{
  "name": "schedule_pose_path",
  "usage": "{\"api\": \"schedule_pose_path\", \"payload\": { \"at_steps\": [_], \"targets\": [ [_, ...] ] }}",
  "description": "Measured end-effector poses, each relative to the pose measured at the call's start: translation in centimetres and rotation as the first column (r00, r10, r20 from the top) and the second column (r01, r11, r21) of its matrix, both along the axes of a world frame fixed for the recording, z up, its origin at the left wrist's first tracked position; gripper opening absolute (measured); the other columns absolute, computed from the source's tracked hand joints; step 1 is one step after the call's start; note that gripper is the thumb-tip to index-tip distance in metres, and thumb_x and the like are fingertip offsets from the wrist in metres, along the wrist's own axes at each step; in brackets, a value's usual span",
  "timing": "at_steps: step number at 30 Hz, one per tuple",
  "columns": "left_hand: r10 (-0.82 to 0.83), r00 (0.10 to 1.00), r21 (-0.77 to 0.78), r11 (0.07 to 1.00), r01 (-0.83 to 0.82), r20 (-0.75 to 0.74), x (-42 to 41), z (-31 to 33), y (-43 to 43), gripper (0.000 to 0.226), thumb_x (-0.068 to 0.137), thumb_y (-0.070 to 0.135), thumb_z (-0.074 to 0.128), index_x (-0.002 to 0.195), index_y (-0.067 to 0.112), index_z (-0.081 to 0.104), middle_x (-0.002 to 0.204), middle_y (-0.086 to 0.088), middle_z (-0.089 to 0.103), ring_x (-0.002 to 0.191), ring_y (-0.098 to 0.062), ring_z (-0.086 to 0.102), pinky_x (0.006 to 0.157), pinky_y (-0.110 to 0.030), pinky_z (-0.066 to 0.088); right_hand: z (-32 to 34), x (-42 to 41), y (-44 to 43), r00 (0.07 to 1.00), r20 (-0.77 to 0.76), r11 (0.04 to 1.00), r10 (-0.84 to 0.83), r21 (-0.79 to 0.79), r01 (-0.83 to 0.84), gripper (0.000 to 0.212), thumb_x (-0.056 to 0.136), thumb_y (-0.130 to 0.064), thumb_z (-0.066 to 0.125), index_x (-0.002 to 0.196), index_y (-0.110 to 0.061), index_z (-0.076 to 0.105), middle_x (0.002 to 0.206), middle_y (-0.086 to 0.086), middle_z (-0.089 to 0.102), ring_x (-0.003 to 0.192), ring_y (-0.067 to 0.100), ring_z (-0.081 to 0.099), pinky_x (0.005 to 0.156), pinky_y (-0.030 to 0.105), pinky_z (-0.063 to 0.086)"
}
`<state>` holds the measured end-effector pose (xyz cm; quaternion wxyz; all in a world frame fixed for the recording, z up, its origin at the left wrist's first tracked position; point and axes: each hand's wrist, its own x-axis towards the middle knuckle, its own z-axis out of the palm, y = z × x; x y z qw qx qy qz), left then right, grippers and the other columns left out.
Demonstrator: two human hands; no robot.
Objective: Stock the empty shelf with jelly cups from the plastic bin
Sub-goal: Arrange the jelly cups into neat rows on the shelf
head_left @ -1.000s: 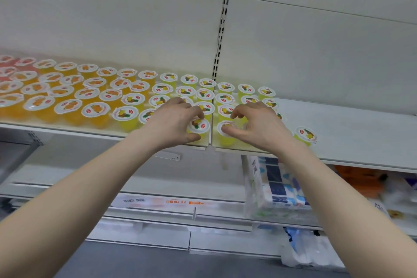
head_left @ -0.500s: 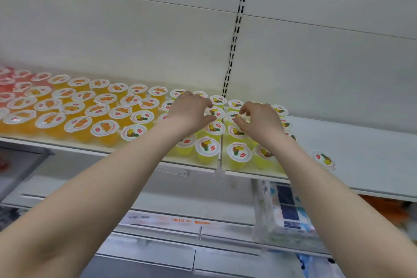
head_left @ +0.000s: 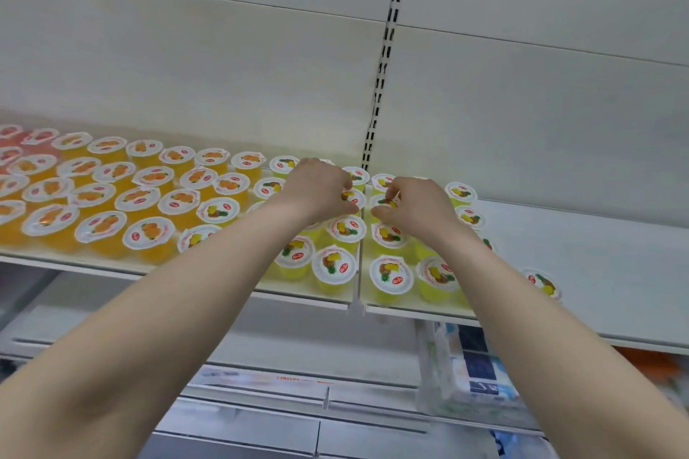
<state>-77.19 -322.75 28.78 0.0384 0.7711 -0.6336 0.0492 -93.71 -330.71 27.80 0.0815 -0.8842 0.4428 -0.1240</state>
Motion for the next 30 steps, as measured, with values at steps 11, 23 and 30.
{"api": "schedule_pose_path", "payload": {
  "at_steps": [11, 23, 30],
  "targets": [
    [0.035, 0.968, -0.105, 0.993, -0.063, -0.249, 4.3, 1.1, 4.1, 0.042, 0.092, 0.048, 0.058, 0.128, 0.027, 0.061, 0.127, 0.004, 0.064, 0.122, -0.024, 0.051, 0.098, -0.036, 0.042, 0.8, 0.8, 2.6, 0.992, 0.061, 0.992, 0.110, -0.076, -0.105, 0.034, 0.090, -0.040, 0.060, 0.118, -0.022, 0.064, 0.113, 0.003, 0.065, 0.112, 0.027, 0.050, 0.090, 0.038, 0.041],
    [-0.089, 0.983, -0.009, 0.996, 0.089, -0.160, 8.9, 0.0, 11.6, 0.035, 0.089, 0.048, 0.061, 0.121, 0.034, 0.065, 0.127, 0.003, 0.061, 0.120, -0.023, 0.050, 0.094, -0.037, 0.044, 0.6, 7.2, 9.0, 0.998, -0.020, 0.998, 0.067, -0.012, -0.068, 0.043, 0.080, -0.058, 0.062, 0.109, -0.027, 0.067, 0.110, -0.002, 0.067, 0.108, 0.023, 0.058, 0.086, 0.038, 0.049],
    [-0.055, 0.992, 0.006, 0.998, 0.056, -0.116, 8.7, -0.2, 11.0, 0.039, 0.087, 0.060, 0.055, 0.116, 0.035, 0.066, 0.114, 0.002, 0.066, 0.110, -0.023, 0.056, 0.076, -0.032, 0.042, 0.4, 8.5, 9.5, 0.999, -0.025, 0.999, -0.031, 0.019, 0.032, 0.043, 0.074, -0.058, 0.065, 0.098, -0.022, 0.065, 0.090, -0.004, 0.066, 0.087, 0.021, 0.062, 0.069, 0.033, 0.049]
  ]
}}
